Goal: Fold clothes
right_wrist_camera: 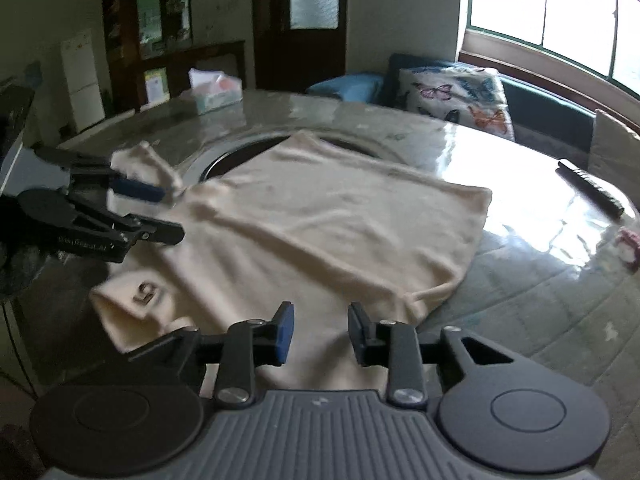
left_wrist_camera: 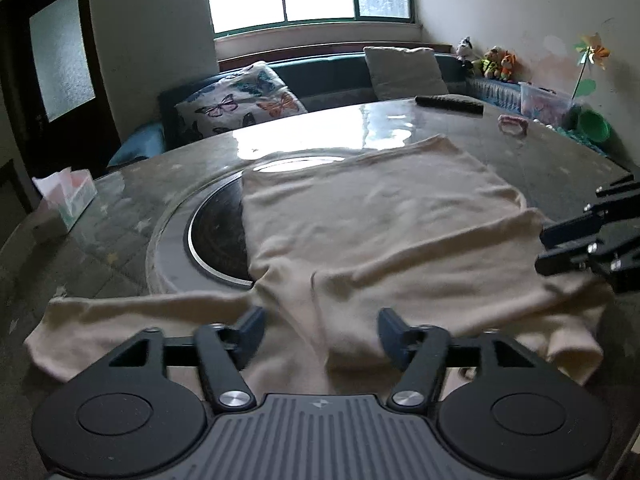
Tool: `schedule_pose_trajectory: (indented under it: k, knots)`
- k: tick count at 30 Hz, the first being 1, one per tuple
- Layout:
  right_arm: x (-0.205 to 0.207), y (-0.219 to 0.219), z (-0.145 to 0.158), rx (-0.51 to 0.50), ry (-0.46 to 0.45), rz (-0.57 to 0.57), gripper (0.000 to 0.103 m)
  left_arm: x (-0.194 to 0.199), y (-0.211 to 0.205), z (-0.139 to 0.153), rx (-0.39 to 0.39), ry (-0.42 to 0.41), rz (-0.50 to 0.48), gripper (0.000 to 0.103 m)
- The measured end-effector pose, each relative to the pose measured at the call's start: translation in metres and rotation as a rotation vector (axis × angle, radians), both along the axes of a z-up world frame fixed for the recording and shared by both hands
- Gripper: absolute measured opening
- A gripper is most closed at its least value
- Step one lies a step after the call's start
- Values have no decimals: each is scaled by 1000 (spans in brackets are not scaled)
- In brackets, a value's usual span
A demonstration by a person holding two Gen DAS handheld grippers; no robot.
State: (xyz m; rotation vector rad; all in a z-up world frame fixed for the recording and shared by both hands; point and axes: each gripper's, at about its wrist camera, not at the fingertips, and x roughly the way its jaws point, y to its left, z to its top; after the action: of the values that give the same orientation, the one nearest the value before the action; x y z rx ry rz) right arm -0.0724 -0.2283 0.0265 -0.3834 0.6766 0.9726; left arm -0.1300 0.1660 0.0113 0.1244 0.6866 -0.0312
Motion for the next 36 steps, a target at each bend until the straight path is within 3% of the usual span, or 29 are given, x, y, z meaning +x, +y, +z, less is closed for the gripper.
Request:
schedule_pose_trajectory:
  k: [3,7,17,21,27,31,32,35,36]
  knots:
    - [-8,8,-4,-23,-10,23,40,-8,11,2,-8,-13,22,90]
    - [-16,21,3,-19,-53,49,44,-18,29,6,-21,-39,71,103]
    - [-23,68,-9,-32,-55,100,45,-28,104,5,-21,-69,355,103]
    - [-24,76,-8,-12,-53,115,50,-24,136,7,-29,-89,481,102]
    - [-24,78,-9,-19,-50,123,51,-7,176,3,-67,-67,607,81]
    - [-21,74,-5,-9,-53,111,51,0,191,-4,-100,-36,647,61]
    - [-20,74,-4,-7,-53,107,51,1,193,-6,-112,-36,649,60]
    - [-19,71,-2,-3,-53,100,51,0,196,-6,-126,-54,657,36]
    - [-19,70,-2,-2,-53,99,51,0,196,-5,-134,-55,656,21]
